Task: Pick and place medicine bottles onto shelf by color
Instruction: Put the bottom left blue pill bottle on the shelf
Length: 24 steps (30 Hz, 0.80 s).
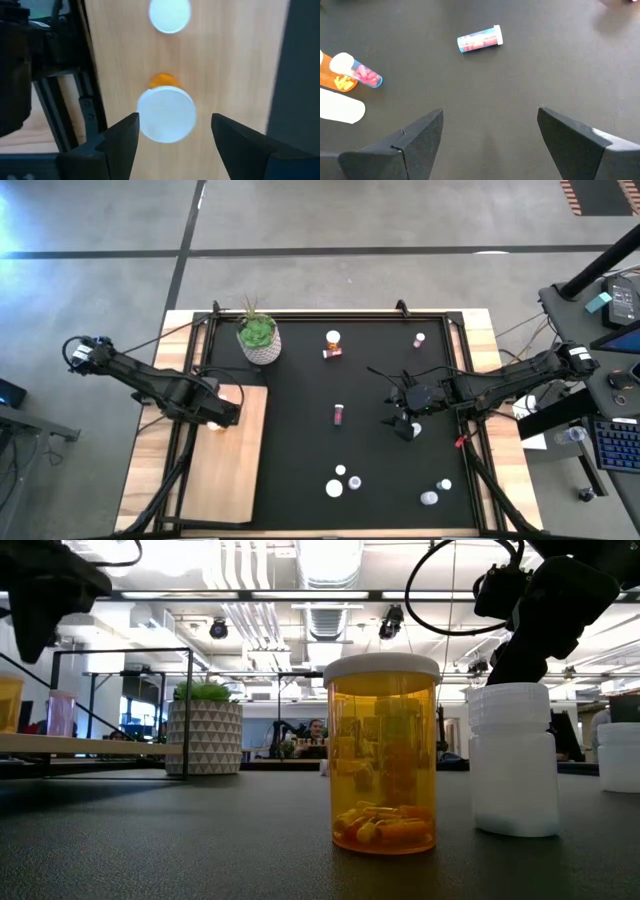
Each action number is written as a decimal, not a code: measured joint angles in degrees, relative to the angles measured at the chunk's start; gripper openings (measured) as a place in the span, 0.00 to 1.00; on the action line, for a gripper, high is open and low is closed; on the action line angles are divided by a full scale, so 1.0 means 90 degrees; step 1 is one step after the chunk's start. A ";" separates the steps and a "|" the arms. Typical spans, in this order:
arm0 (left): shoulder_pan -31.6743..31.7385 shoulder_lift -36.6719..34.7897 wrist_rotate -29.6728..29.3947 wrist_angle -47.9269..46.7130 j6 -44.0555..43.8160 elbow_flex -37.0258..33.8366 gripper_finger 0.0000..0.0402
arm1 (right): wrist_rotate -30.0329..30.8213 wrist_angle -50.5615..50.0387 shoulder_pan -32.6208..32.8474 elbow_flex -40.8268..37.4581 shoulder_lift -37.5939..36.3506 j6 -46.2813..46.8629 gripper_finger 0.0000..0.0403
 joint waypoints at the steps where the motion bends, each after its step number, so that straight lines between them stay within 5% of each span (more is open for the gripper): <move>1: 0.0000 0.0002 -0.0014 -0.0007 -0.0001 0.0069 0.58 | 0.0000 -0.0002 0.0001 0.0000 0.0000 -0.0001 0.78; 12: -0.0005 0.0179 -0.0747 -0.0070 0.0267 0.1121 0.57 | 0.0000 -0.0002 0.0002 0.0000 0.0000 -0.0001 0.78; 24: 0.0004 0.2163 -0.1614 0.1570 0.1933 0.2717 0.57 | 0.0002 -0.0002 0.0000 0.0000 0.0000 0.0000 0.78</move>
